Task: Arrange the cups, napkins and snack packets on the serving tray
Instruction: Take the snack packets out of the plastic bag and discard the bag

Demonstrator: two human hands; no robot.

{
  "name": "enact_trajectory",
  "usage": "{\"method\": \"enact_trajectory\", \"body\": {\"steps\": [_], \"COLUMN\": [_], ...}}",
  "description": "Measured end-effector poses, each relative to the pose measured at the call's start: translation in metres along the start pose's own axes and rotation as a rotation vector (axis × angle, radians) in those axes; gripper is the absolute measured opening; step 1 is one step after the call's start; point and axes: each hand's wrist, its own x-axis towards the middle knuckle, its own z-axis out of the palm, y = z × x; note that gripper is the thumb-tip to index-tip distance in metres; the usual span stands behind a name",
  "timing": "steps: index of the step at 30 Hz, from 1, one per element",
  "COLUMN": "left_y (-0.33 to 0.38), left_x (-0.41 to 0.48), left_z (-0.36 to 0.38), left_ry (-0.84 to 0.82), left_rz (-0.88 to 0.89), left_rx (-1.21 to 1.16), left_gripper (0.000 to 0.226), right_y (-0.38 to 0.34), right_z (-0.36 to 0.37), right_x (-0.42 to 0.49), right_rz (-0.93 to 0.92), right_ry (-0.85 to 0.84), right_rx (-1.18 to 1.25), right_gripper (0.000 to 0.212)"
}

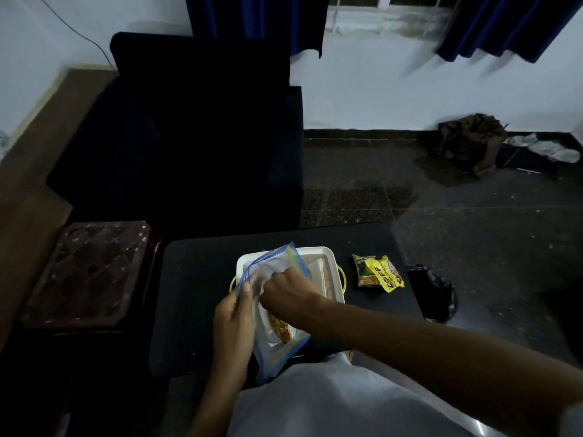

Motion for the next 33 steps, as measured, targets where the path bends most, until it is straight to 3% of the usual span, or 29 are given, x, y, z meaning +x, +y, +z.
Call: {"method": "enact_trajectory", "body": {"steps": [3, 12, 19, 22, 24, 27, 30, 33], "left_y": [-0.001, 0.004, 0.013, 0.011, 0.006, 0.002, -0.003, -0.007], "left_x": [0.004, -0.005, -0.014, -0.02, -0.023, -0.028, -0.032, -0.036], "left_z": [0.0, 0.024, 0.052, 0.069, 0.075, 0.08, 0.084, 0.096], "left_ry": [0.015, -0.063, -0.145, -0.159, -0.126, -0.089, -0.025, 0.066], "left_rz": [0.019, -0.013, -0.088, -0.1, -0.12, -0.198, -0.324, -0.391], "left_rx": [0.0, -0.112, -0.141, -0.152, -0.144, -0.122, -0.146, -0.146], "left_gripper": [0.028, 0.03, 0.026, 0.035, 0.038, 0.025, 0.017, 0.024], "right_y": [0.015, 0.061, 0.097, 0.113, 0.128, 0.148, 0.164, 0.165], "right_z": [-0.018, -0.023, -0.037, -0.036, -0.023, 0.024, 0.099, 0.178], "right_x": [-0.033, -0.117, -0.164, -0.174, -0.182, -0.193, -0.199, -0.196], "right_rz": [-0.012, -0.031, 0.291, 0.451, 0.588, 0.722, 0.833, 0.924], "right_ry": [0.099, 0.522, 0.814, 0.928, 0.936, 0.879, 0.739, 0.543], "right_rx": [0.079, 0.225, 0.641, 0.71, 0.673, 0.645, 0.68, 0.729], "right_gripper": [0.019, 0.04, 0.055, 0.048, 0.046, 0.043, 0.049, 0.046]}}
